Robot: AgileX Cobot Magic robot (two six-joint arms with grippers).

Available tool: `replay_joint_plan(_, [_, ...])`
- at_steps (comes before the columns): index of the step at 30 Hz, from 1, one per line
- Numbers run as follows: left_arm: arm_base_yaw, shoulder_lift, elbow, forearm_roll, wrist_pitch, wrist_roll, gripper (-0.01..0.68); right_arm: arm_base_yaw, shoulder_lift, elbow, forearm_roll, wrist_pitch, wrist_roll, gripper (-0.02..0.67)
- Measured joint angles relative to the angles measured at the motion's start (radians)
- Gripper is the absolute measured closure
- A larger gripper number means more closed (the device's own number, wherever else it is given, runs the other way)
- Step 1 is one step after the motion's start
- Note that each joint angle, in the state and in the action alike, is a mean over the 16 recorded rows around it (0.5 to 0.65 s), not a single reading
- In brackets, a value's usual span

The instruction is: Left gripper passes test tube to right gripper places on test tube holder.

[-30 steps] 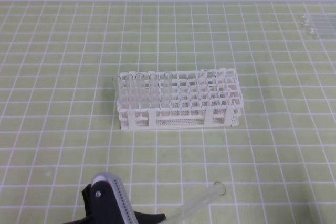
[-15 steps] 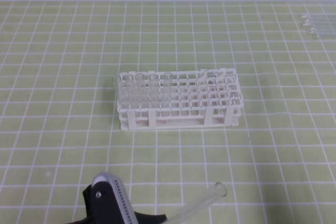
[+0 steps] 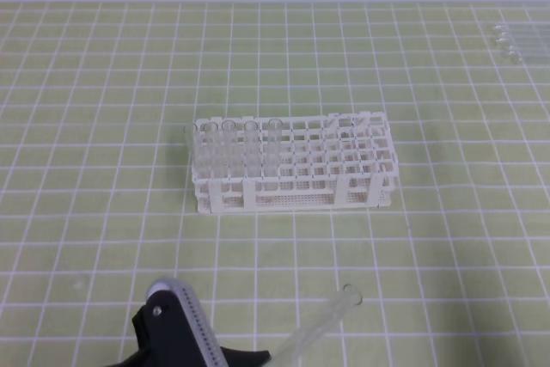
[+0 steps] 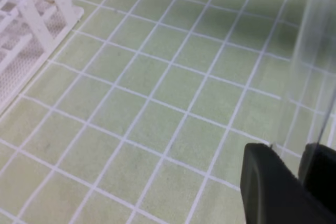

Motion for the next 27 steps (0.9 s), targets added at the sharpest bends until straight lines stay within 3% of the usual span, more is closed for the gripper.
replay_joint_plan(7, [0.000,0.044,0.000,0.001,0.000,-0.022,0.598,0.000,0.000,0.000,0.006,0.043,-0.016,0.666])
replay_joint_plan(11, [0.000,0.084,0.000,0.004,-0.018,-0.023,0.610,0.000,0.000,0.000,0.056,0.145,-0.101,0.666])
replay_joint_plan(19, [0.001,0.155,-0.013,0.014,-0.093,-0.023,0.622,0.000,0.000,-0.031,0.275,0.434,-0.491,0.632])
replay_joint_plan(27, [0.001,0.193,-0.075,0.031,-0.178,-0.017,0.628,0.000,0.000,-0.075,0.455,0.583,-0.850,0.460])
